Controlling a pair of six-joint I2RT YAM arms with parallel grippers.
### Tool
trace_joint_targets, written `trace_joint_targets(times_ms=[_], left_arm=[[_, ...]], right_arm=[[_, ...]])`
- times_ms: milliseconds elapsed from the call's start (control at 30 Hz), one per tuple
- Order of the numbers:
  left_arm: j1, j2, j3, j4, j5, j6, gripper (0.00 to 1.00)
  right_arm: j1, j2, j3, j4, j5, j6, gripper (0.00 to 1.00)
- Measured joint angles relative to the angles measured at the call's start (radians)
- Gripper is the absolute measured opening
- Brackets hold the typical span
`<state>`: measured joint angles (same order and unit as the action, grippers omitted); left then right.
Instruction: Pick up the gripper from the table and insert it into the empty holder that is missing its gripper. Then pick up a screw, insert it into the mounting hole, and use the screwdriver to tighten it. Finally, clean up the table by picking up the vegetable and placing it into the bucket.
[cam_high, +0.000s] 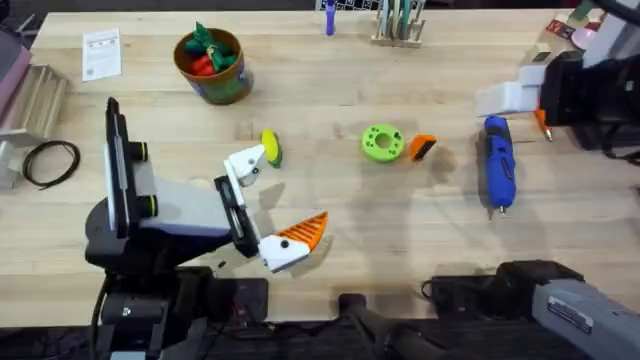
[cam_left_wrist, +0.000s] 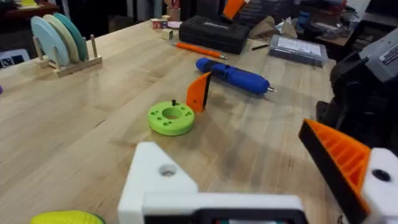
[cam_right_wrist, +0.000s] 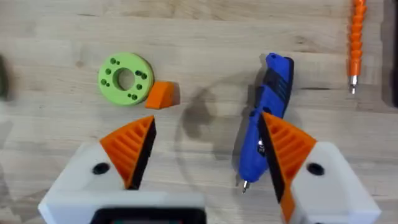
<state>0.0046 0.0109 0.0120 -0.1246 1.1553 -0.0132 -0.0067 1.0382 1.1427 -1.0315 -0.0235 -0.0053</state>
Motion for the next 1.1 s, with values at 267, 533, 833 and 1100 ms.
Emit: trace_joint_targets(times_ms=[267,533,833,1100], left_arm=[[0.000,0.000,0.000,0.000,0.000,0.000,0.987],[0.000,0.000,0.000,0.000,0.000,0.000,0.985],[0.000,0.000,0.000,0.000,0.000,-0.001,0.985],[0.000,0.000,0.000,0.000,0.000,-0.003,0.987]], right_arm=[[0.000,0.000,0.000,0.000,0.000,-0.003,0.991],[0.000,0.000,0.000,0.009,0.000,0.008,0.991],[0.089,0.035,0.053,-0.076,0.001,0.068,0.993],[0.239,0.156,0.093,-0.167,0.006,0.182,0.991]])
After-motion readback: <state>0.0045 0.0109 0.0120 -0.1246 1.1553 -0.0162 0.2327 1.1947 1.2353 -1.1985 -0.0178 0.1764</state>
